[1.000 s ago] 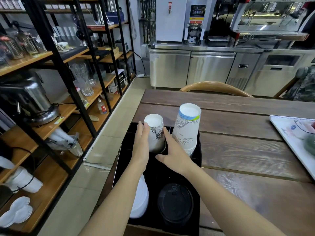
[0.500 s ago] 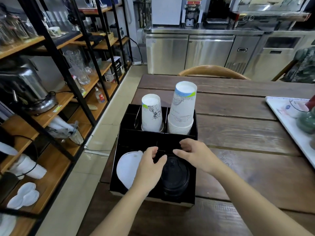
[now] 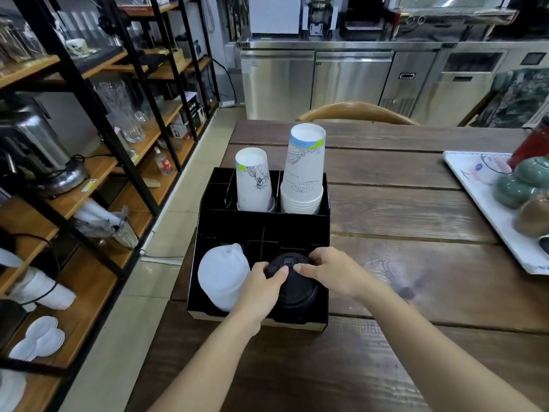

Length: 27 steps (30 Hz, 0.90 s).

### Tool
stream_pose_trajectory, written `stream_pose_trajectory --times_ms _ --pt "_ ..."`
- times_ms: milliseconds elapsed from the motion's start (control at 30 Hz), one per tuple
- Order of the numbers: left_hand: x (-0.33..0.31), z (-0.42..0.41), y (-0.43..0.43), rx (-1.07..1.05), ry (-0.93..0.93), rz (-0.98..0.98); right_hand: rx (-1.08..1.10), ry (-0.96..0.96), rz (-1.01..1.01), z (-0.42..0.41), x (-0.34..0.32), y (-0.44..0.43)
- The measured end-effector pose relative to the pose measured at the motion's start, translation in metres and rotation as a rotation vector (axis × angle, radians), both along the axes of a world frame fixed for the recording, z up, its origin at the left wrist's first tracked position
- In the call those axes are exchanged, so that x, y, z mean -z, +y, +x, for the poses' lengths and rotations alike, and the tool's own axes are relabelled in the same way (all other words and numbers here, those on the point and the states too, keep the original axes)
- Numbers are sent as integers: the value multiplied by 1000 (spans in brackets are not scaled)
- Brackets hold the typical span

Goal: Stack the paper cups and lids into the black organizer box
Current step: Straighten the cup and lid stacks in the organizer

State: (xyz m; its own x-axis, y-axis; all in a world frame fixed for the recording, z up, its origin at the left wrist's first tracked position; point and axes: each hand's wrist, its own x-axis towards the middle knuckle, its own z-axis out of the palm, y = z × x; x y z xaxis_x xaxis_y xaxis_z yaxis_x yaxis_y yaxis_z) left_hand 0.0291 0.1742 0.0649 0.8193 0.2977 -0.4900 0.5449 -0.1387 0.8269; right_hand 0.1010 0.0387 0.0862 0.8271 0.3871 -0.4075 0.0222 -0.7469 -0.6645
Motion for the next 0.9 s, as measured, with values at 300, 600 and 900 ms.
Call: stream_pose_trajectory --times_ms 300,600,900 --pt "-9 2 -4 -139 79 -265 105 65 66 -6 5 4" --pt "-5 -1 -7 -42 -33 -39 68 116 -48 -11 -4 4" --pt "5 -13 -11 -3 -111 -34 20 47 -68 -15 -1 4"
